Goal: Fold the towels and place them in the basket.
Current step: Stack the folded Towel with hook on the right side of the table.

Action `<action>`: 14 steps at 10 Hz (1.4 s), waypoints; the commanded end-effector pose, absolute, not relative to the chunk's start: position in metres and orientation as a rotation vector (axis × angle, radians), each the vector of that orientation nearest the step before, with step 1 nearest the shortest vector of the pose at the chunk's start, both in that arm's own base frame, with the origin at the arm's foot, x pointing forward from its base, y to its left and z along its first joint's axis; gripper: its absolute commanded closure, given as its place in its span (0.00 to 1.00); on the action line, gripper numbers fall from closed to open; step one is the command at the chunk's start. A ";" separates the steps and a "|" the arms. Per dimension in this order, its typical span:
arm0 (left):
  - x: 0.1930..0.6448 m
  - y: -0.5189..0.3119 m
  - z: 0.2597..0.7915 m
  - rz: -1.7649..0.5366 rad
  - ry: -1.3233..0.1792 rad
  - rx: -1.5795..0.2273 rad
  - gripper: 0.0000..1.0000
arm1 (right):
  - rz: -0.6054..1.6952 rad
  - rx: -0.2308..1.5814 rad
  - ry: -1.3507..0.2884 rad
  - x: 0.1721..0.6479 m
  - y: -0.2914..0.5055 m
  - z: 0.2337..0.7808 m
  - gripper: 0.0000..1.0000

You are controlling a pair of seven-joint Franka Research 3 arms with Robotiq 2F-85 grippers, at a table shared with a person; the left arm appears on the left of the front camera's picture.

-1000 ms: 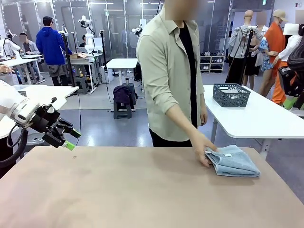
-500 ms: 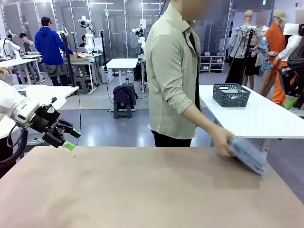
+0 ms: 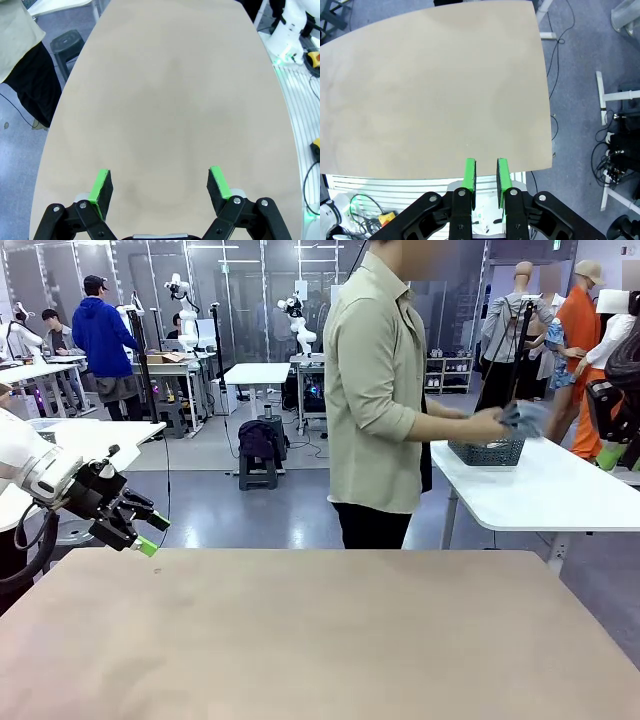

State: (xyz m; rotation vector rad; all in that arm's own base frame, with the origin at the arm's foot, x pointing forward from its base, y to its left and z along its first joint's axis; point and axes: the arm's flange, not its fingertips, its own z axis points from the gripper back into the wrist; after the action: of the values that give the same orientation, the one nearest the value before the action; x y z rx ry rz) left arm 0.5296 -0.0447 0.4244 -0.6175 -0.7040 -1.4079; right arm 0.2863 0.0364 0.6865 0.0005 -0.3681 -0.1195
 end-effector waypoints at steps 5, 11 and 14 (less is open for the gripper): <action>0.528 -0.044 0.426 -1.416 -0.701 -0.612 0.04 | -0.131 0.006 -0.367 0.288 0.035 0.687 0.76; 0.528 -0.044 0.426 -1.416 -0.701 -0.612 0.04 | -0.131 0.006 -0.367 0.288 0.035 0.687 0.76; 0.528 -0.044 0.426 -1.416 -0.701 -0.612 0.04 | -0.131 0.006 -0.367 0.288 0.035 0.687 0.76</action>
State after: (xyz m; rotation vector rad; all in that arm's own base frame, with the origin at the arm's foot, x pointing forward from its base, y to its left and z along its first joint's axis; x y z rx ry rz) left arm 0.5296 -0.0447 0.4244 -0.6175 -0.7040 -1.4079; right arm 0.2863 0.0364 0.6865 0.0005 -0.3681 -0.1195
